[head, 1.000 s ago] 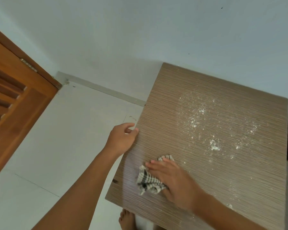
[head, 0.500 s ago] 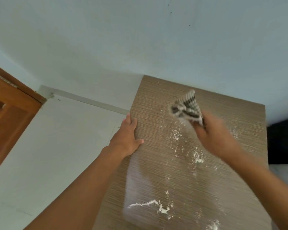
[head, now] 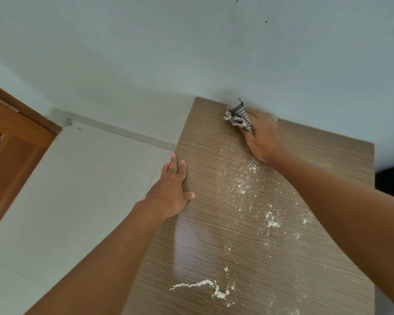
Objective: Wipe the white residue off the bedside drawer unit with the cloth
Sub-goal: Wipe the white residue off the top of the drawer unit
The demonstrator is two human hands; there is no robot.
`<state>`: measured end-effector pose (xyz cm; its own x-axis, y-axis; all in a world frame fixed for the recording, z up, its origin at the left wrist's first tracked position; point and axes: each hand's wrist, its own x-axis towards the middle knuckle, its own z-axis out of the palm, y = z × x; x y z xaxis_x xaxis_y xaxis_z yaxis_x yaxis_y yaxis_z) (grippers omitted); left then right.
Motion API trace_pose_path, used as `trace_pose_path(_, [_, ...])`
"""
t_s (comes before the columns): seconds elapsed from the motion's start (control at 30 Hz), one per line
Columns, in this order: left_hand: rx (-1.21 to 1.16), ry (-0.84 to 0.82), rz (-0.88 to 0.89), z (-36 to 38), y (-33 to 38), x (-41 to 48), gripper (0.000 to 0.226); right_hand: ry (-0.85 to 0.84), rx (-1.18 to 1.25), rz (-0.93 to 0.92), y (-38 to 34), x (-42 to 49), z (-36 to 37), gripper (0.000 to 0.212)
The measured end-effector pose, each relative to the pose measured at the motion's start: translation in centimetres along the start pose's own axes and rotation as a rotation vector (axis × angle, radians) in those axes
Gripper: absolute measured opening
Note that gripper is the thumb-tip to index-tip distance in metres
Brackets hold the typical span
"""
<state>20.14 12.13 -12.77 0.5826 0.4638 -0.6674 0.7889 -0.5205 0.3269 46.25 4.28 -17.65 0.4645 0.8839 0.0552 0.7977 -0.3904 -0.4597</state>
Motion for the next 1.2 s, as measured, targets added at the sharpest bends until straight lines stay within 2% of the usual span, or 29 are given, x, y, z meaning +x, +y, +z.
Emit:
trace_pose_path(0.2, [0.003, -0.031, -0.01, -0.2, 0.2, 0.0, 0.086, -0.113, 0.001, -0.089, -3.1, -5.8, 0.7, 0.041])
trace_pose_path(0.3, [0.019, -0.051, -0.017, -0.5, 0.2, 0.0, 0.085, -0.149, 0.074, -0.101, -5.6, -10.3, 1.2, 0.047])
trace_pose_path(0.5, [0.065, -0.055, -0.029, -0.6, 0.4, 0.0, 0.085, -0.233, 0.152, -0.142, -9.8, -20.3, 2.6, 0.047])
trace_pose_path(0.67, [0.077, -0.056, -0.043, -0.6, 0.6, -0.1, 0.09, -0.306, 0.169, -0.158, -12.2, -27.7, 3.2, 0.063])
trace_pose_path(0.77, [0.083, -0.048, -0.058, -0.5, 0.9, -0.2, 0.095, -0.301, 0.201, -0.175, -13.6, -29.6, 3.0, 0.06])
trace_pose_path(0.83, [0.092, -0.039, -0.072, -0.3, 1.1, -0.1, 0.099, -0.308, 0.243, -0.121, -14.2, -29.9, 2.3, 0.055])
trace_pose_path(0.93, [0.079, -0.008, -0.083, 0.1, 1.4, -0.1, 0.106, -0.333, 0.49, 0.126, -14.3, -28.7, -0.7, 0.043])
trace_pose_path(1.03, [0.064, 0.029, -0.104, 0.6, 1.9, 0.1, 0.112, -0.306, 0.684, 0.268, -12.7, -26.2, -4.4, 0.029])
trace_pose_path(1.1, [0.071, 0.049, -0.114, 0.8, 2.5, 0.3, 0.116, -0.258, 0.731, 0.353, -10.8, -24.1, -6.9, 0.024])
trace_pose_path(1.2, [0.108, 0.045, -0.077, 0.9, 4.2, 0.9, 0.115, -0.172, 0.658, 0.393, -7.1, -20.7, -9.6, 0.015])
